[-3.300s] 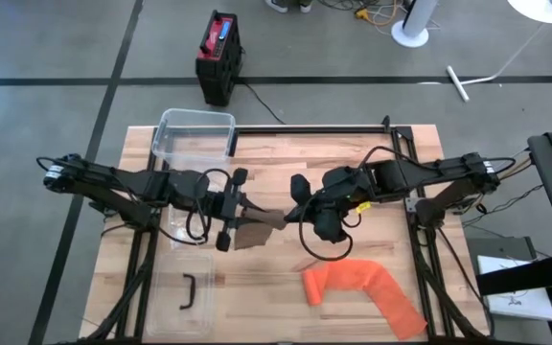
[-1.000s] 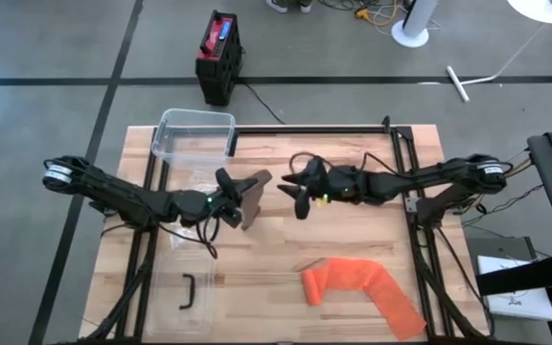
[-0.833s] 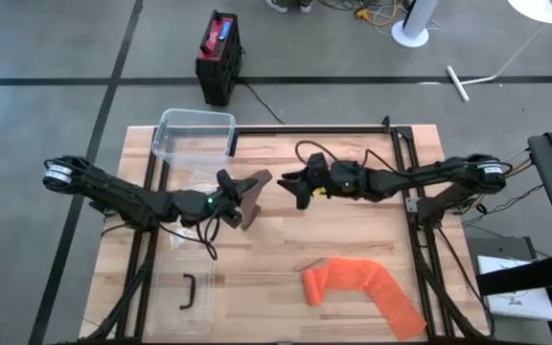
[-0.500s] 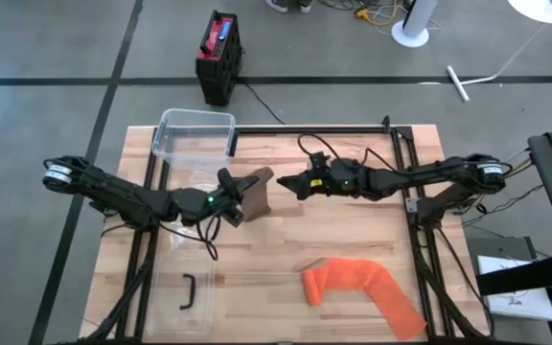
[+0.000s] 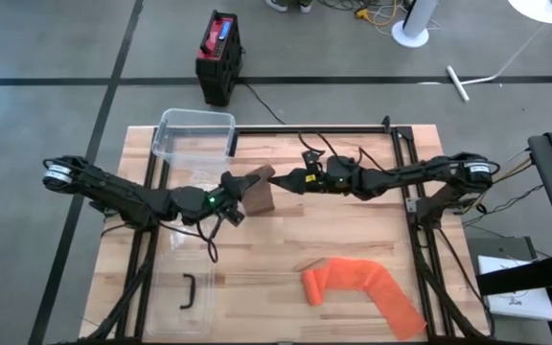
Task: Roll bandage
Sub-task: Roll the brown bandage
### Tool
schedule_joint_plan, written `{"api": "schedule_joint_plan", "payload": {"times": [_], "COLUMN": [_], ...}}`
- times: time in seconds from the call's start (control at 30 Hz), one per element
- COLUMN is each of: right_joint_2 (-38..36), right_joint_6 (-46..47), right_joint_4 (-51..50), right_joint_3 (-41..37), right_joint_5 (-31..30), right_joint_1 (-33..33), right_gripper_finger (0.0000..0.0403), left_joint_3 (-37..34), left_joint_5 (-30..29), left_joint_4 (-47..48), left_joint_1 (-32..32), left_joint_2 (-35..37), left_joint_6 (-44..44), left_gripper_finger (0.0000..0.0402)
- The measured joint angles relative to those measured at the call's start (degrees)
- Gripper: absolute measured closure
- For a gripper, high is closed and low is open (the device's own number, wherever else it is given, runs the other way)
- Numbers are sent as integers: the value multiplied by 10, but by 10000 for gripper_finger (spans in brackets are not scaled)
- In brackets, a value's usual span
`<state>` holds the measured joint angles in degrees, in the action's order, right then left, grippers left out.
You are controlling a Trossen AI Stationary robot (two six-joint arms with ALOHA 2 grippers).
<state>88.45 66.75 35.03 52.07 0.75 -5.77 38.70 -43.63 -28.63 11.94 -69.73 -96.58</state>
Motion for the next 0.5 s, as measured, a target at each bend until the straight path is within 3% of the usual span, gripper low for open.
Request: {"api": "schedule_joint_plan", "payload": {"times": [0.5], "right_joint_2": [13], "right_joint_6": [24], "right_joint_4": [42], "right_joint_3": [0], "right_joint_5": [8], "right_joint_1": [-14], "right_gripper_finger": [287], "left_joint_3": [-3], "left_joint_5": [-8], "left_joint_4": [1], "left_joint_1": [0], "left_joint_2": [0], "left_joint_6": [-15], "left_gripper_finger": [350]}}
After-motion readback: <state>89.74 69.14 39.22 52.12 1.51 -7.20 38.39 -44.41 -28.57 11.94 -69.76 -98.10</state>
